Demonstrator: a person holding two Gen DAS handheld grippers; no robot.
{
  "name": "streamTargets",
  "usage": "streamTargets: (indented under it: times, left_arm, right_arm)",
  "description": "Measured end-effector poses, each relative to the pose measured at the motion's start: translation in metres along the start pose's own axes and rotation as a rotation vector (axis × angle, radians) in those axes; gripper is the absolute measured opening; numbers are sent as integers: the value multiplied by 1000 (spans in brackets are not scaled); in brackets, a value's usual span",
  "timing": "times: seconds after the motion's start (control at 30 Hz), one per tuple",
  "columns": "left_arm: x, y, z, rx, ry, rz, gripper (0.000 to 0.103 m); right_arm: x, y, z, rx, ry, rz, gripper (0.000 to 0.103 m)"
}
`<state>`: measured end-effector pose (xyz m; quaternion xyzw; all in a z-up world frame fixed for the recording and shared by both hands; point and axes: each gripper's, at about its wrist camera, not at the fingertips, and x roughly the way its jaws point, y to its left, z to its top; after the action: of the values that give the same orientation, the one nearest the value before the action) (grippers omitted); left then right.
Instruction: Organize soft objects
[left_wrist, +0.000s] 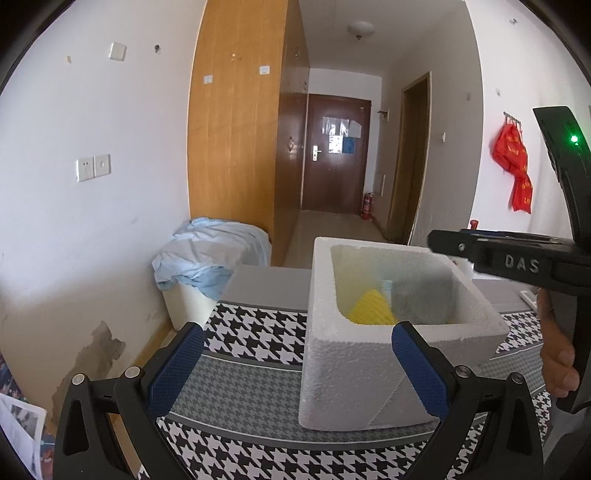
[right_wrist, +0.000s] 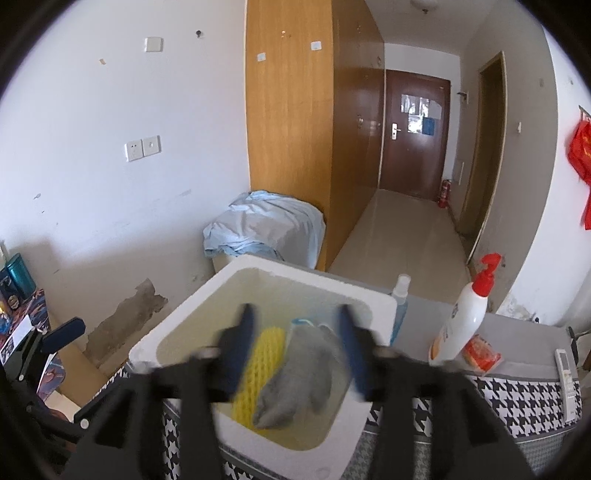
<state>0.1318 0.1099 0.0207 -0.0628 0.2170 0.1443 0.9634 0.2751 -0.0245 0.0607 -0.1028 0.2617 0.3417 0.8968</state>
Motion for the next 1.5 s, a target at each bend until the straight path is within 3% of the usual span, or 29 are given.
streamTargets:
  times: [0.57, 0.7, 1.03, 1.5]
  left_arm:
    - [-22, -11, -2, 16, -32, -17, 102]
    - [-30, -18, -2, 30, -43, -29, 102]
    - [-58, -32, -10, 42, -84, -46, 102]
    - [-92, -51, -22, 71, -155, -73, 102]
  right_arm:
    - [-45, 3, -16, -5, -47, -3, 68]
    - [-63, 1, -26, 8, -78, -9, 78]
    - [-98, 1, -53, 14, -135, -27, 89]
    - [-150, -5, -96, 61, -238, -31, 95]
